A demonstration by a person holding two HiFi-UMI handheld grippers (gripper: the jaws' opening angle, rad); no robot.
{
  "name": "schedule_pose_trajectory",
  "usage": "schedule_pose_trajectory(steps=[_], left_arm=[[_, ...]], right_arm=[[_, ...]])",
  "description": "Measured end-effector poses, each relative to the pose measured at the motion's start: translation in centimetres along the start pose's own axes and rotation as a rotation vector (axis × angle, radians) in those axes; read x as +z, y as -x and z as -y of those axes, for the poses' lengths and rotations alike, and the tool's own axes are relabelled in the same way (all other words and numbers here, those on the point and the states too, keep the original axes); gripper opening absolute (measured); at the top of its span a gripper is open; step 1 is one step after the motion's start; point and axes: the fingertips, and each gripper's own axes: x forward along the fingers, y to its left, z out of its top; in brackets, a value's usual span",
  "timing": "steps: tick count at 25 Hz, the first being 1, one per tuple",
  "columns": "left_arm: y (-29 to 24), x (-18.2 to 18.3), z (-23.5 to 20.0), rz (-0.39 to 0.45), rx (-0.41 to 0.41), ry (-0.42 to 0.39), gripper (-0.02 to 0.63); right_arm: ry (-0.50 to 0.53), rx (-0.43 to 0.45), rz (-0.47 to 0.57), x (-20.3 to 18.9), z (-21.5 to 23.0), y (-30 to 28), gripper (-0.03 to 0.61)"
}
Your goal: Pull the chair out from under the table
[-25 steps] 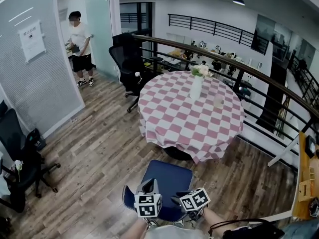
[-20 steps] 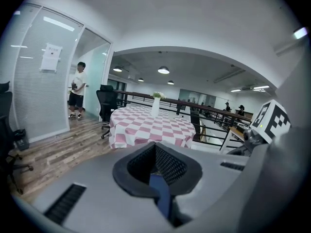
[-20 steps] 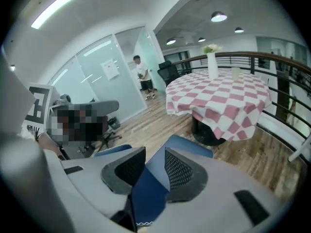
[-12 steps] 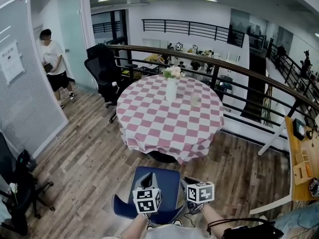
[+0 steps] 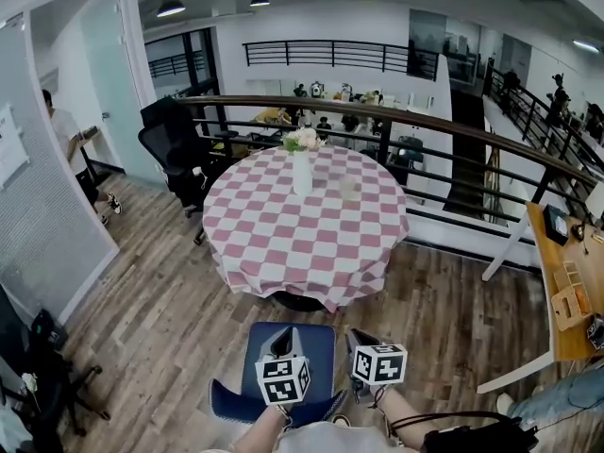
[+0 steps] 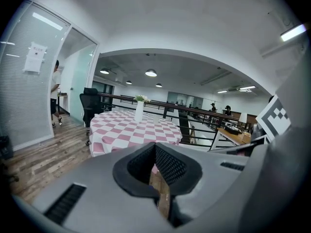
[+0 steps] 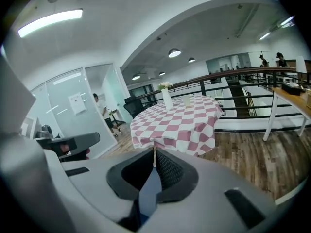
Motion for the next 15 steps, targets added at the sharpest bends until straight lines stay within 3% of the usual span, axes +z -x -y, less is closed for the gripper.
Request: schedule_pose_trajectory(steps=[15], left_arm=[[-1.5,0.2,0.6,-0.003,-0.006,-0.007,0.0]], right_arm=[[-0.037,-0.03,0.059,1.3,1.6,-0.3,0.028]])
